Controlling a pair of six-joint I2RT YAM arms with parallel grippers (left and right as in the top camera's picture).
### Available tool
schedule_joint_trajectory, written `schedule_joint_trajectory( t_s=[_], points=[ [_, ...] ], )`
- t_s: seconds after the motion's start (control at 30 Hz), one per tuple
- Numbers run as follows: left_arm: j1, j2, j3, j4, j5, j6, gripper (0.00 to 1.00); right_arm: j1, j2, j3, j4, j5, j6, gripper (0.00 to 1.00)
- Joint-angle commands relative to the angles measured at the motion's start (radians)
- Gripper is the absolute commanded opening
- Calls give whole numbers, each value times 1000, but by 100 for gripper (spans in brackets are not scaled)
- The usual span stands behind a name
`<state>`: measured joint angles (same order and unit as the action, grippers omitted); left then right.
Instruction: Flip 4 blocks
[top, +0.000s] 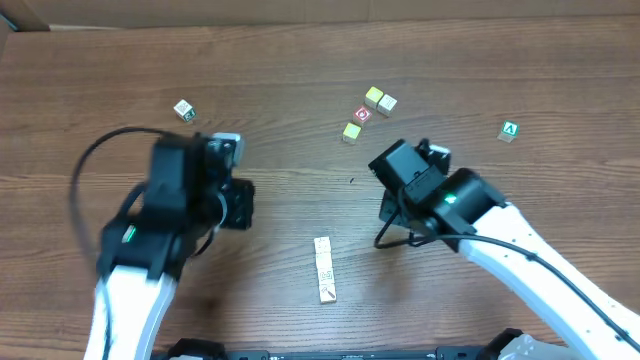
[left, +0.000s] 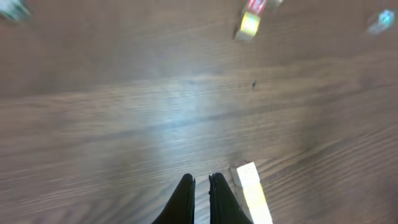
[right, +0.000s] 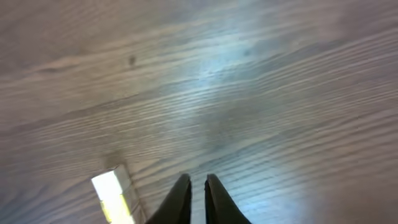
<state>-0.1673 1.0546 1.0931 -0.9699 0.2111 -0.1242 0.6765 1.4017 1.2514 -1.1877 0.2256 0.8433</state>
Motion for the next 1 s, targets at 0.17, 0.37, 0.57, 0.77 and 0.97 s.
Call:
schedule_joint_trajectory(
  t_s=[0.17,0.37,0.57,0.77,0.97],
  points=[
    [-93,-456,187,-310,-141,-4,4,1,-113,232,-196,54,-38,39],
    [-94,-698,245,-535,-141,-42,4,1,-137,232,-262,54,-42,75],
    [-94,-838,250,-629,-141,-102,9,1,-134,232,-286,55,-41,100],
    [-94,-855,244,-689,-140,-134,100,1,-134,232,-292,46,-41,100],
    [-94,-855,244,-719,-140,-135,100,1,-134,232,-291,46,-41,100]
  ],
)
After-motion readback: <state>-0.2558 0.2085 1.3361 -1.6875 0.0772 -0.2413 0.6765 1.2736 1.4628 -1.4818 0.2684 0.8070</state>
